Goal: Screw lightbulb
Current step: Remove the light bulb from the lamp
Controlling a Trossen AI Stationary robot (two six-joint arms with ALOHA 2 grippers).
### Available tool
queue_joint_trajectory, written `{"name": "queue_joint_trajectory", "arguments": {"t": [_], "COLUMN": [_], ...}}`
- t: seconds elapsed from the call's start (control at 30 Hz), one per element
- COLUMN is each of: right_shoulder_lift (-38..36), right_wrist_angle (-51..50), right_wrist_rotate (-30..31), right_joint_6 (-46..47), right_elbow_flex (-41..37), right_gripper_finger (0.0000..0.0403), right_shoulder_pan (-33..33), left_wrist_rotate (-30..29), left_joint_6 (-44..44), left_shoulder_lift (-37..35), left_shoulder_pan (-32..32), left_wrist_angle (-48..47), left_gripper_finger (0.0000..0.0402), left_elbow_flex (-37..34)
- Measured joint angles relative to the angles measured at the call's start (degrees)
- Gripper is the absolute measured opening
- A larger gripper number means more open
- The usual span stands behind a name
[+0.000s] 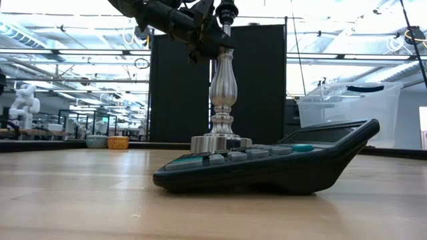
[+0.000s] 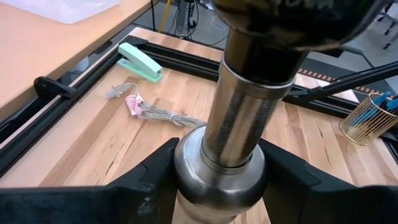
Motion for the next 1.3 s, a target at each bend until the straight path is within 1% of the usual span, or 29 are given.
{"name": "queue_joint_trajectory", "arguments": {"t": [0.1,0.2,0.37,0.53,0.77,0.87,1.1,1.3], "right_shoulder_lift": [0.21,1.35,3.99,6.35,7.85,7.85,7.85,7.79], "right_wrist_angle": [6.3,9.97,15.72,20.18,24.67,25.06,25.3,25.32], "right_wrist_rotate": [0.14,0.17,0.64,4.15,3.03,2.85,1.89,1.13], "right_joint_6": [-1.41,-1.99,-6.87,-10.72,-14.12,-14.21,-15.09,-16.31], "right_elbow_flex": [-3.03,-4.77,-5.1,-5.1,-5.11,-5.1,-5.1,-5.1], "right_gripper_finger": [0.038,0.038,0.038,0.0379,0.0376,0.0353,0.0249,0.0245], "right_shoulder_pan": [-0.02,-0.11,-0.83,-1.54,-2.05,-2.22,-2.38,-2.43], "left_wrist_rotate": [-0.09,-0.18,-0.42,-0.46,-0.76,-0.85,-1.17,-1.51], "left_joint_6": [0.0,-0.02,0.0,-0.25,-0.93,-0.96,-1.08,-0.98], "left_shoulder_lift": [0.0,0.0,0.0,0.0,0.0,0.0,0.0,0.0], "left_shoulder_pan": [0.0,0.0,0.0,0.02,0.04,0.04,0.07,0.07], "left_wrist_angle": [-0.01,-0.05,-0.07,-0.14,-0.06,-0.13,-0.43,-0.38], "left_gripper_finger": [0.0177,0.0177,0.0177,0.0177,0.0177,0.0177,0.0177,0.0177], "left_elbow_flex": [0.0,0.0,0.0,0.0,0.0,0.0,-0.07,-0.09]}}
